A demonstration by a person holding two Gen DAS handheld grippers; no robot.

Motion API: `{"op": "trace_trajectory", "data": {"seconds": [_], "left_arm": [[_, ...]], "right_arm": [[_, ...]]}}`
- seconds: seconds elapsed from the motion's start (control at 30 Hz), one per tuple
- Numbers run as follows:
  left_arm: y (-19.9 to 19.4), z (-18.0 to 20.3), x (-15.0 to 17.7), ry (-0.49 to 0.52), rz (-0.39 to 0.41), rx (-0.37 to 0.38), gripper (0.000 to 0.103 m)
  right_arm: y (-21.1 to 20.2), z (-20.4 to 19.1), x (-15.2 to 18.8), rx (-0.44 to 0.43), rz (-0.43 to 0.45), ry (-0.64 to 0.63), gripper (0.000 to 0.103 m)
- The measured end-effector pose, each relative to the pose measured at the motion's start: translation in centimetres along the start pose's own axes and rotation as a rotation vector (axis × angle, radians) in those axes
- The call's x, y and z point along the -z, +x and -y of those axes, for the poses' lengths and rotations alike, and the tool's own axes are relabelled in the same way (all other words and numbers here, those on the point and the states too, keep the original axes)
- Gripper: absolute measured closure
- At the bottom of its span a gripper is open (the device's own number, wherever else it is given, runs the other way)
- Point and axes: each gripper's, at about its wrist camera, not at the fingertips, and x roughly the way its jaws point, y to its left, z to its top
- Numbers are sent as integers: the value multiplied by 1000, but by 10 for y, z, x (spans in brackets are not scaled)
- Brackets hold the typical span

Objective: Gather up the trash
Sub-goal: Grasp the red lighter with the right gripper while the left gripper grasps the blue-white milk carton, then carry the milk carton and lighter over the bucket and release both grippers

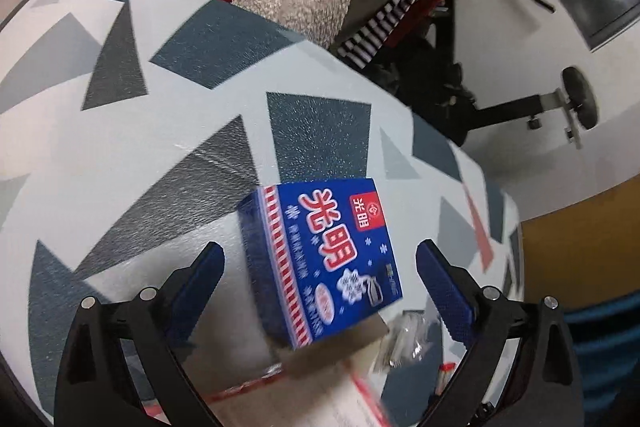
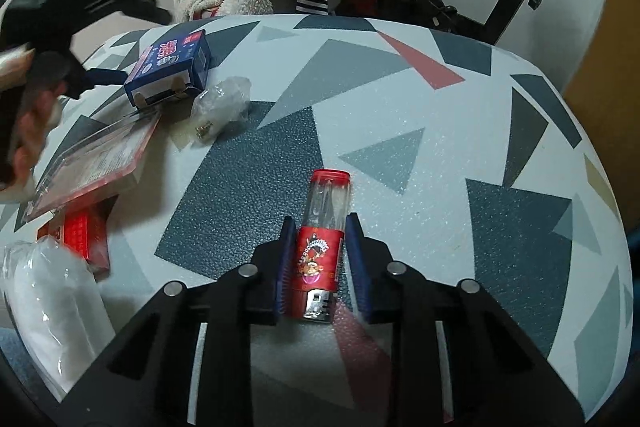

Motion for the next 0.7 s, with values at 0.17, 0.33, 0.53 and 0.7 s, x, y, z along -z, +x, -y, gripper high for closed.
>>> {"op": "trace_trajectory", "data": {"seconds": [0.17,0.33,0.53,0.7], "left_arm": [[18,16,1,40,-7,-66,9],[19,16,8,94,4,-101,21],[-25,20,4,154,79,-22,23],[-88,40,18,327,174,29,23]], "right_arm": [[1,1,0,-8,0,0,75],[1,4,0,-20,2,7,75],[0,6,1,-33,6,20,76],[-8,4,3,-20,36,14,76]]}}
